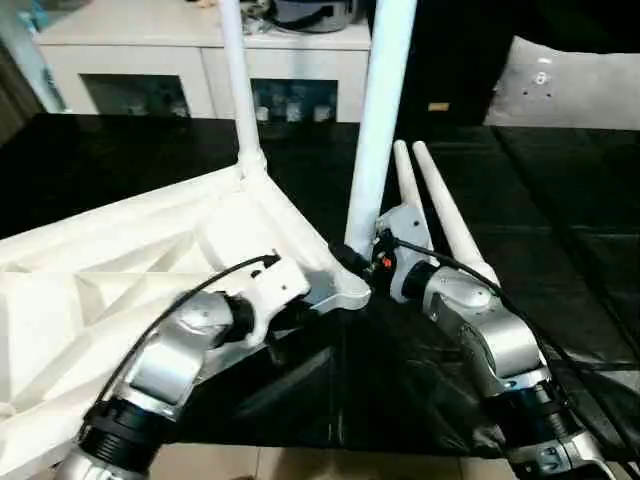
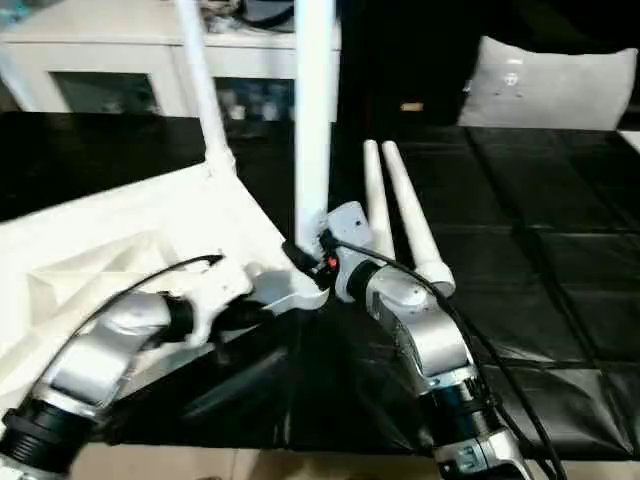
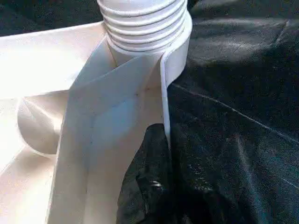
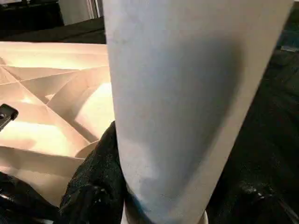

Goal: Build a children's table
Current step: Rotate leg to tighten

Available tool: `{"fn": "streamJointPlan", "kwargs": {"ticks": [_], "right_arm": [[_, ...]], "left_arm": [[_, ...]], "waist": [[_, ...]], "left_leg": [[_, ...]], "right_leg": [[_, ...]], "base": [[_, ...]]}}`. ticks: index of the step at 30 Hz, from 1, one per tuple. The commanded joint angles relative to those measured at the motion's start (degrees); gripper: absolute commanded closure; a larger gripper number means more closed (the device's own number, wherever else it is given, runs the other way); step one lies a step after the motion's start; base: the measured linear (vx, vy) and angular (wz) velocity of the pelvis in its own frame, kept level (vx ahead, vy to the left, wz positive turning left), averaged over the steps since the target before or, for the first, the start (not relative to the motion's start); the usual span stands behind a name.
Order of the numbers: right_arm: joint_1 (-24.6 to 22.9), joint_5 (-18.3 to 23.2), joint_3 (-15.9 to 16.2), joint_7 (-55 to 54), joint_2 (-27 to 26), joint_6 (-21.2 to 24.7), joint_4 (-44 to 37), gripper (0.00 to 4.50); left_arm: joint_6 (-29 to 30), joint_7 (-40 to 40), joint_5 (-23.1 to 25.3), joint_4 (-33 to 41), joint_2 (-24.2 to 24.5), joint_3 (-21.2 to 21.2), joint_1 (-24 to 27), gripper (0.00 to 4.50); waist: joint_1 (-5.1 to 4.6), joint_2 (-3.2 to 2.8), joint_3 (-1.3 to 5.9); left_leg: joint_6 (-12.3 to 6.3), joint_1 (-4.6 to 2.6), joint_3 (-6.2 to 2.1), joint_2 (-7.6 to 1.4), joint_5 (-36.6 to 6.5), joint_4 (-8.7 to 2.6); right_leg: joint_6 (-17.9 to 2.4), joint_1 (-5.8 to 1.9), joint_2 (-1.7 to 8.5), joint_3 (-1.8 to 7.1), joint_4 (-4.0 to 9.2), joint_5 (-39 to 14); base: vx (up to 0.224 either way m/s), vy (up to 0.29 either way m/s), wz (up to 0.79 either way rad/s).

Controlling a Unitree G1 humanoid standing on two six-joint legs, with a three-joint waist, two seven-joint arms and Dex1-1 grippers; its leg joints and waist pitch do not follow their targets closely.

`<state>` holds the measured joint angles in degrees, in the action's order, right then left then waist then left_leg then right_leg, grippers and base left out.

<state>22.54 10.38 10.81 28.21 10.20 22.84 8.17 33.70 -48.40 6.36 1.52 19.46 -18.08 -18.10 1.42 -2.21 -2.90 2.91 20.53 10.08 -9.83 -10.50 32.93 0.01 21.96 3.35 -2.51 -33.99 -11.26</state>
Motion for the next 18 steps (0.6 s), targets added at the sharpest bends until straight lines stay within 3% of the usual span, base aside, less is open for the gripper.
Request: {"fn": "streamJointPlan", "kwargs": {"ticks": [1, 5, 12, 13, 15, 18], "right_arm": [[-2.46, -2.23, 0.93, -1.03, 0.18, 3.68, 7.83, 2.62], [-2.17, -2.52, 0.93, -1.06, 0.50, 2.58, 8.73, 2.62], [-0.91, -1.49, -0.24, -0.56, -1.06, 0.14, 11.18, 2.62], [-0.76, -1.52, -0.26, -0.55, -1.11, -0.02, 11.40, 2.27], [-0.33, -1.50, -0.39, -0.45, -1.20, -0.68, 12.05, 2.27], [-0.11, -1.36, -0.73, -0.17, -1.04, -1.65, 12.42, 1.87]], "left_arm": [[-0.42, -1.15, -1.72, 4.88, -0.46, -2.29, -1.37, 4.50], [-0.77, -0.85, 0.40, 3.90, 1.31, -1.80, -1.62, 4.50], [-1.90, -0.10, -0.55, 2.66, 1.92, -0.93, -1.79, 4.50], [-2.10, -0.02, -0.66, 2.49, 1.92, -0.85, -1.83, 4.50], [-3.02, -0.08, -1.28, 1.59, 1.73, -0.28, -2.04, 4.50], [-4.29, -0.01, -2.28, -0.12, 1.39, 0.94, -2.34, 4.50]], "waist": [[0.28, -0.73, 2.09], [0.18, -0.85, 2.15], [-0.01, -0.95, 2.11], [-0.12, -0.94, 2.08], [-0.23, -0.89, 2.10], [-0.19, -0.98, 2.20]], "left_leg": [[2.11, -0.72, -2.30, -3.07, -26.28, -4.86], [2.34, -0.62, -2.19, -2.98, -26.73, -4.92], [2.20, -0.66, -2.31, -2.89, -27.46, -4.85], [2.28, -0.74, -2.33, -2.87, -28.02, -4.80], [2.18, -0.69, -2.32, -2.87, -27.88, -4.79], [2.08, -0.80, -2.18, -2.83, -27.44, -4.69]], "right_leg": [[-6.54, -0.24, 4.60, 2.69, 6.19, -30.63], [-7.40, -0.37, 4.46, 2.65, 5.95, -27.83], [-7.18, -0.30, 4.60, 2.56, 6.12, -29.96], [-7.09, -0.21, 4.60, 2.49, 6.20, -30.53], [-7.08, -0.22, 4.60, 2.55, 6.23, -30.50], [-7.39, -0.13, 4.55, 2.58, 6.25, -29.69]], "base": [[0.000, 0.000, 0.00], [0.000, 0.000, 0.00], [0.000, 0.000, 0.00], [0.000, 0.000, 0.00], [0.000, 0.000, 0.00], [0.000, 0.000, 0.00]]}}
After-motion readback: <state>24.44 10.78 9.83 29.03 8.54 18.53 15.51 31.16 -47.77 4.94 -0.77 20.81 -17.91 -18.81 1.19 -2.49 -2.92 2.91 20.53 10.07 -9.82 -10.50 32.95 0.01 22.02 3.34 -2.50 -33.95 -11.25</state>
